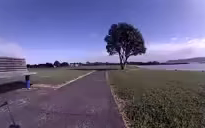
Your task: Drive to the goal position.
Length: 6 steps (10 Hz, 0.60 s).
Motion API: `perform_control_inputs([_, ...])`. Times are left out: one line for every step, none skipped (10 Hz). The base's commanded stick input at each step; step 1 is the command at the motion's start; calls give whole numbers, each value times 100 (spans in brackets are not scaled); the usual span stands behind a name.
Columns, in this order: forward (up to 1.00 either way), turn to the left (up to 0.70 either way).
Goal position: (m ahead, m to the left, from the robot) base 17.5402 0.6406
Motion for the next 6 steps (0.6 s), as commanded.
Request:
perform_control_inputs([45, 0])
perform_control_inputs([45, 0])
perform_control_inputs([45, 0])
perform_control_inputs([45, 0])
perform_control_inputs([45, 0])
perform_control_inputs([45, 0])
